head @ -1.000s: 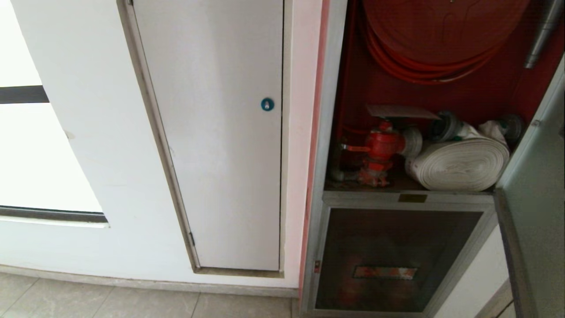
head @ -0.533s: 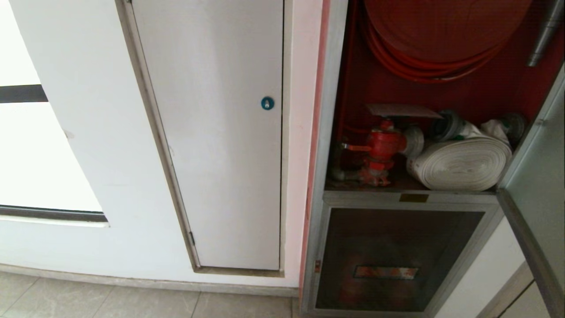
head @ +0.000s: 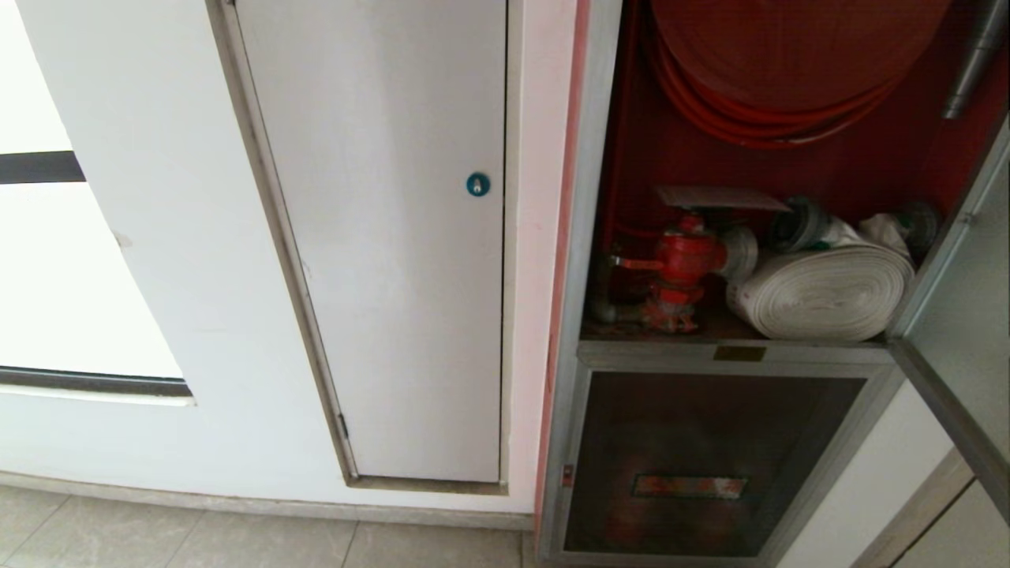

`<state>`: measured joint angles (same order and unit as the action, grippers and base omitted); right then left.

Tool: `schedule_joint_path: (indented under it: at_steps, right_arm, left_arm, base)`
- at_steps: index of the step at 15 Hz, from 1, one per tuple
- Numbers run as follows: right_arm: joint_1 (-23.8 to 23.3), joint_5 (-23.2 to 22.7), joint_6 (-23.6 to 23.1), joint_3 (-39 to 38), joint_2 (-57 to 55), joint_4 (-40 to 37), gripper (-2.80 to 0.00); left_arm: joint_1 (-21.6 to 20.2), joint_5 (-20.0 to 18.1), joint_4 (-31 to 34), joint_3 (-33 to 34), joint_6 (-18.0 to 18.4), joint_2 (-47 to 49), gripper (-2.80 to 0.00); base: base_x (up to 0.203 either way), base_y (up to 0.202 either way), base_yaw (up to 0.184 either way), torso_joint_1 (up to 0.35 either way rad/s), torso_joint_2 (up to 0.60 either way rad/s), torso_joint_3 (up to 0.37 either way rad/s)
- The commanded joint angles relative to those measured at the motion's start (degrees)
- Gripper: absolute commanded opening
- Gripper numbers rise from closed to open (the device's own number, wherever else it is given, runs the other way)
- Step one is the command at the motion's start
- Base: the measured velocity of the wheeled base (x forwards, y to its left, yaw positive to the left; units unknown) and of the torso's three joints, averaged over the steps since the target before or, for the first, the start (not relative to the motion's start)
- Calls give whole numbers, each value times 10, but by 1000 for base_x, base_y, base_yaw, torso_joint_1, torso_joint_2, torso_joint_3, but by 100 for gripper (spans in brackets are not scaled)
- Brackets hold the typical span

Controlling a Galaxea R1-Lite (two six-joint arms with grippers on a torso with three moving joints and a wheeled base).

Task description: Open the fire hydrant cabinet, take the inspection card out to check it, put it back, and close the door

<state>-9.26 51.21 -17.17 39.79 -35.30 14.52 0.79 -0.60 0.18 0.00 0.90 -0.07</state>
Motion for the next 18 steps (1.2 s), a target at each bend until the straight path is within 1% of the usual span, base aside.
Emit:
schedule_joint_path:
  at_steps: [1,7,12,13,15,16,18]
  right_arm:
    - [-6,5,0,5,-8,-19,-280]
    - [-3,1,5,34,-48,-68,-280]
    - [-7,-2,59,76,-106,-151,-280]
    - [-19,-2,72,81,-121,-157,-280]
    - [-75,-9,84,90,-145,-160,-280]
    - [-112,-25,86,93,-155,-161,-280]
    - [-205,-77,88,101,-171,-160,-280]
  left_arm:
    - [0,0,0,0,0,1,-280]
    - [0,0,0,0,0,1,-280]
    - [0,0,0,0,0,1,-280]
    - [0,0,0,0,0,1,-280]
    - [0,0,0,0,0,1,-280]
    - [0,0,0,0,0,1,-280]
    - [0,0,0,0,0,1,-280]
  base:
    - [0,0,0,0,0,0]
    - [0,0,0,0,0,0]
    - [0,0,0,0,0,0]
    - [0,0,0,0,0,0]
    - [0,0,0,0,0,0]
    - [0,0,0,0,0,0]
    - [0,0,0,0,0,0]
